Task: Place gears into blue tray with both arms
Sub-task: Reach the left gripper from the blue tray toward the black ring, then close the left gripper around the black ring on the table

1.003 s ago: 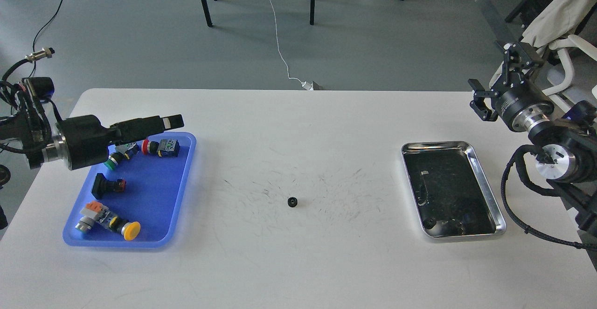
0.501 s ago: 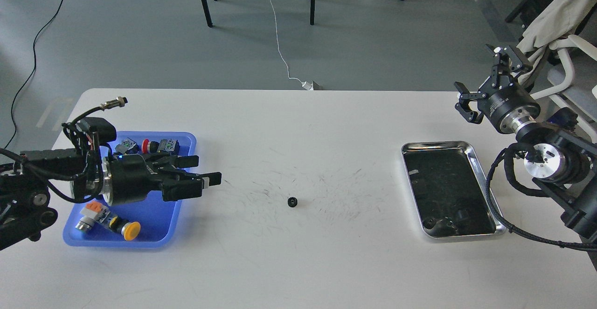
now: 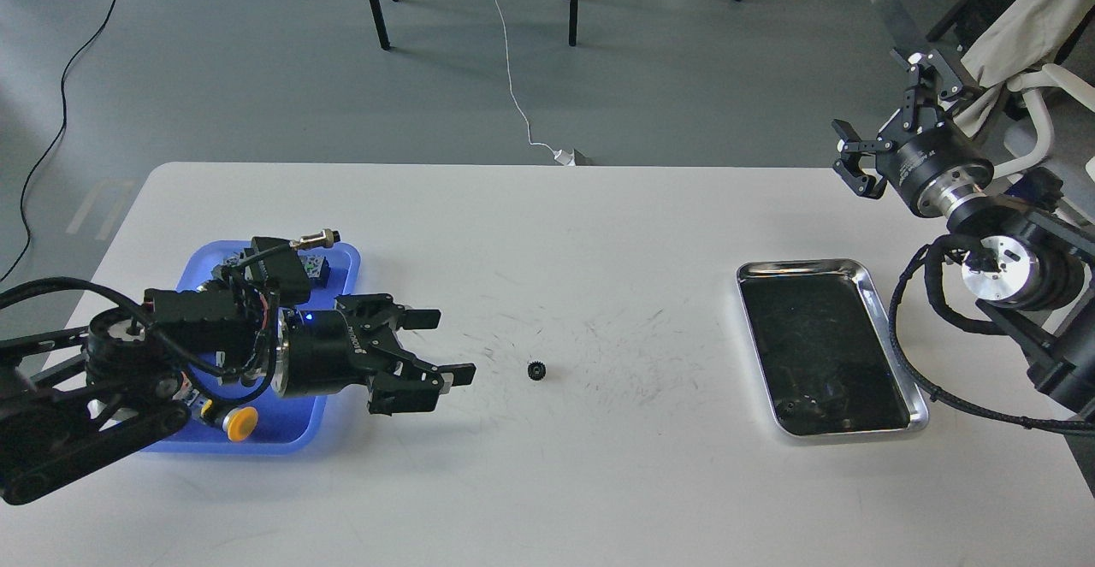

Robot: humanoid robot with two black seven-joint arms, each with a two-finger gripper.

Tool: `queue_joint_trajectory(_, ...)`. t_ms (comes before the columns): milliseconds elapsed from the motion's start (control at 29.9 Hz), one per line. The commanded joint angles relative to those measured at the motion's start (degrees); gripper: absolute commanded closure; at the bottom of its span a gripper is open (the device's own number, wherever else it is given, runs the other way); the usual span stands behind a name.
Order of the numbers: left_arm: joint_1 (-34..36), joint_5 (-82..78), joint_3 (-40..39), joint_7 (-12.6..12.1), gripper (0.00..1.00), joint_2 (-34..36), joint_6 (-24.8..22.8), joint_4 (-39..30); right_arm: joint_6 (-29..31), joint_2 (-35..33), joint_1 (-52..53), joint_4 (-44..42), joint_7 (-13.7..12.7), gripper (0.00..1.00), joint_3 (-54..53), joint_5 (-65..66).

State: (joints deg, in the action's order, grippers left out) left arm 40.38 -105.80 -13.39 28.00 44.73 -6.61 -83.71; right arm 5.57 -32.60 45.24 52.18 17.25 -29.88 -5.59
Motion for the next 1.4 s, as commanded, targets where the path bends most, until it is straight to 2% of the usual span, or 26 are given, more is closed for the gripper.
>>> queue_joint_trajectory(0,0.14,-0.63,-0.06,0.0,0.02,-2.19,-0.07,1.62,-0.13,0.08,0.72,0.29,-0.47,0.01,0.08,-0.03)
queue_joint_trajectory(568,1.1,-8.72,-0.5,0.0,0.02,-8.25,1.16,4.43,0.4,-1.32,2.65,4.06,0.06,0.01,2.11,0.06)
queue_joint_trajectory(735,1.19,-9.33,-0.41,0.0,0.02,-10.89,1.6,6.97,0.49,-4.57,4.15,7.41,0.41,0.01,1.14,0.06)
queue_joint_trajectory(1370,1.19,-12.67,0.11,0.0,0.05,-20.64,4.76,15.68,-0.3,-3.87,4.06,3.98,0.32,0.01,-0.62,-0.03)
